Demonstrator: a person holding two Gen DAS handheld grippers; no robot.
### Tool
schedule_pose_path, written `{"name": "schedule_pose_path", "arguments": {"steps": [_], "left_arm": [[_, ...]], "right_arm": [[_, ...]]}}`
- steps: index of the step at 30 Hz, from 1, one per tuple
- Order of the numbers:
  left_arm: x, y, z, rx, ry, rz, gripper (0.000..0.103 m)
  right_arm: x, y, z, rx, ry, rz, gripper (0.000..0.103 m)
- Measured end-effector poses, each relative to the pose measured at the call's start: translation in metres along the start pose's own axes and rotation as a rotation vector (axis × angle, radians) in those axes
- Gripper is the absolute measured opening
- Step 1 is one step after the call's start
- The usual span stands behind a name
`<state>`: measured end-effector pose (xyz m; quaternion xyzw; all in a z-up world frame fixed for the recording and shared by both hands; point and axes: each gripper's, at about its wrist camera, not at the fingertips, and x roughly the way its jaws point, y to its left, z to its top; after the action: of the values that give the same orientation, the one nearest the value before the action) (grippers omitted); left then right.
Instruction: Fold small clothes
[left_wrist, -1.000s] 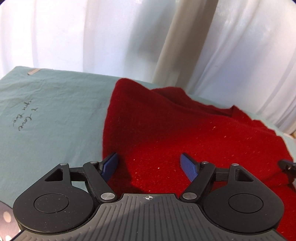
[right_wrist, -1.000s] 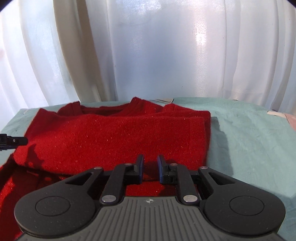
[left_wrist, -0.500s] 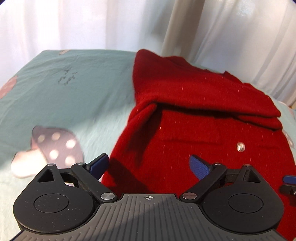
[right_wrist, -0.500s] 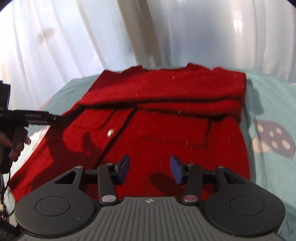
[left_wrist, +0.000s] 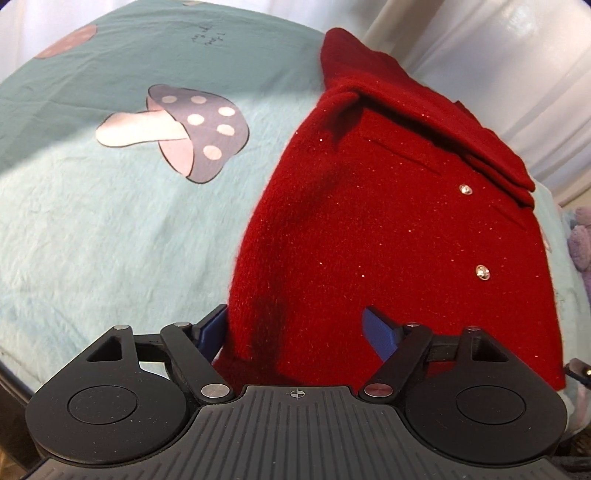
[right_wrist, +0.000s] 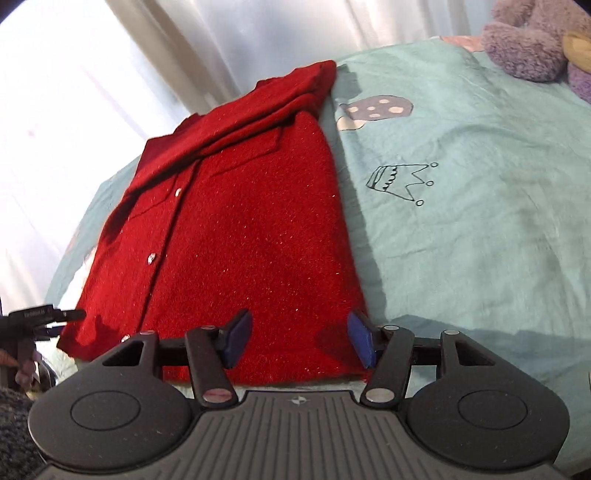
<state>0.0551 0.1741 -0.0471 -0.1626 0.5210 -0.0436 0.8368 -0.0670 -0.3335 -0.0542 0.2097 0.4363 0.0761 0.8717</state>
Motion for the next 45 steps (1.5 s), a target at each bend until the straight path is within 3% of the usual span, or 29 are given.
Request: {"name": "schedule_pose_path", "arguments": {"steps": [4,8,9,11,13,15,16,17,20,21,24,26,31,37,41,45], "left_arm": [[-0.005,0.013,-0.001,-0.056,0.024,-0.066,0.06],[-0.006,0.018,0.001,-0.065,0.056,-0.132,0.045],[-0.006,0.017,0.001,-0.05,0.063,-0.132,0.045],[-0.005,0.013,0.002,-0.018,0.078,-0.147,0.047],[-0.003,0.01,0.003,0.001,0.098,-0.166,0.06],[-0.001,0.009,0.004,-0.002,0.113,-0.19,0.065],[0.0,0.008,0.005,0.003,0.119,-0.193,0.065],[0.0,0.007,0.006,0.008,0.122,-0.19,0.062],[0.002,0.008,0.008,0.018,0.141,-0.179,0.037],[0.003,0.009,0.009,0.012,0.147,-0.18,0.03],[0.006,0.016,0.011,-0.037,0.163,-0.225,0.019],[0.005,0.019,0.013,-0.081,0.161,-0.261,0.015],[-0.009,0.012,0.036,-0.156,0.071,-0.405,0.012],[-0.014,-0.018,0.103,-0.139,-0.086,-0.505,0.012],[0.0,-0.021,0.146,-0.157,-0.165,-0.459,0.012],[0.018,-0.012,0.174,-0.16,-0.238,-0.278,0.006]], "right_arm": [[0.002,-0.009,-0.002,0.019,0.013,-0.008,0.052],[0.009,-0.012,-0.006,0.046,0.041,0.024,0.034],[0.009,-0.013,-0.007,0.052,0.044,0.033,0.028],[0.009,-0.016,-0.004,0.077,0.047,0.04,0.027],[0.01,-0.018,-0.002,0.079,0.048,0.033,0.029],[0.014,-0.022,0.0,0.101,0.075,0.049,0.043],[0.016,-0.023,-0.001,0.121,0.081,0.062,0.044],[0.018,-0.024,-0.001,0.131,0.089,0.07,0.044],[0.021,-0.021,-0.002,0.111,0.098,0.091,0.042],[0.022,-0.02,-0.003,0.104,0.107,0.093,0.031],[0.026,-0.017,-0.003,0.091,0.104,0.093,0.014],[0.027,-0.014,-0.001,0.094,0.097,0.093,0.013],[0.018,-0.001,0.019,0.106,0.02,0.2,0.012],[0.032,0.025,0.075,0.089,-0.107,0.242,0.011],[0.052,0.033,0.12,0.076,-0.195,0.2,0.01],[0.075,0.027,0.156,0.096,-0.266,0.076,0.009]]}}
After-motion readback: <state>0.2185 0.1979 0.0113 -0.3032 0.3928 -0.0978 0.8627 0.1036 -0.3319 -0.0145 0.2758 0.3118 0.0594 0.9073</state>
